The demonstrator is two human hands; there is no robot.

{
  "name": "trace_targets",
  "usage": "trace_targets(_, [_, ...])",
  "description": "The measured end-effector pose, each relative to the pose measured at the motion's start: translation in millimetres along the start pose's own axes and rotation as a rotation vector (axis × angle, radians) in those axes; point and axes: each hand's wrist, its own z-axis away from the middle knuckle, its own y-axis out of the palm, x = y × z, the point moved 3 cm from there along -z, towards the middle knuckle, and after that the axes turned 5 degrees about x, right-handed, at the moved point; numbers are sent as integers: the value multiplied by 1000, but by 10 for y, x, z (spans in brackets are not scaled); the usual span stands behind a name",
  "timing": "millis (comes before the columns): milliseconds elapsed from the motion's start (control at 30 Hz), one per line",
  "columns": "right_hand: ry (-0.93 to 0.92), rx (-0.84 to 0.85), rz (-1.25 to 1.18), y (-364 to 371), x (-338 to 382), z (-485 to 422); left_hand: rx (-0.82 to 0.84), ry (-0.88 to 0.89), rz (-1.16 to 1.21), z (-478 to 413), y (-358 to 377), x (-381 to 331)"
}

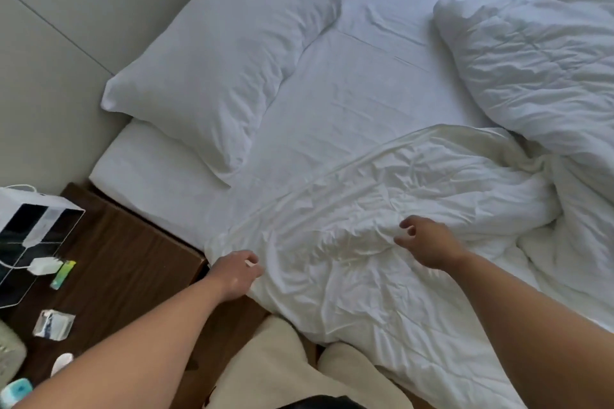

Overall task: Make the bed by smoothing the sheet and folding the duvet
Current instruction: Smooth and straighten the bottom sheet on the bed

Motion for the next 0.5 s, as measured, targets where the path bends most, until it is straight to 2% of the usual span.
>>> trace_targets(167, [-48, -92, 244, -364, 233, -1026, -26, 127, -109, -1123, -350, -735])
trace_targets(267, [-137, -34, 534, -419, 407, -1858, -102, 227, -113, -1921, -384, -1125])
trace_targets(333, [-180, -70, 702, -480, 497, -2395, -92, 269, -137, -2375, -311, -1299])
trace_targets(433, [-129, -133, 766, -609, 461, -3056, -147, 353, -261, -2816, -211, -1424])
trace_targets(500, [-158, -176, 741, -603, 386, -3298, -184, 391, -229, -2978, -208, -1422])
